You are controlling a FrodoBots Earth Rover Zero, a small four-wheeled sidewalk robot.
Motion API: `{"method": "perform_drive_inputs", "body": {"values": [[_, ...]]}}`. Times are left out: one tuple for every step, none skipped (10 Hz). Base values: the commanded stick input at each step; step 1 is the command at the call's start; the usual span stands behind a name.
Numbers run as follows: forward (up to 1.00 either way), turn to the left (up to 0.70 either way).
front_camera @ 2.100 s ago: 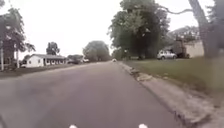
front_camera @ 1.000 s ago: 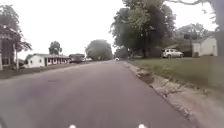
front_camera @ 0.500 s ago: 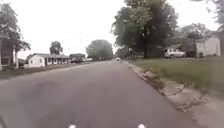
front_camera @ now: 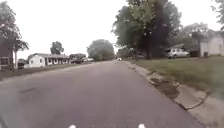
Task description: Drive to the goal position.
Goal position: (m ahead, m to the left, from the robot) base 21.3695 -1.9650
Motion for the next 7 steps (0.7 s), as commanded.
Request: {"method": "perform_drive_inputs", "body": {"values": [[1.00,-0.40],[1.00,-0.40],[1.00,0.00],[1.00,0.00],[1.00,0.00],[1.00,0.00],[1.00,0.00]]}}
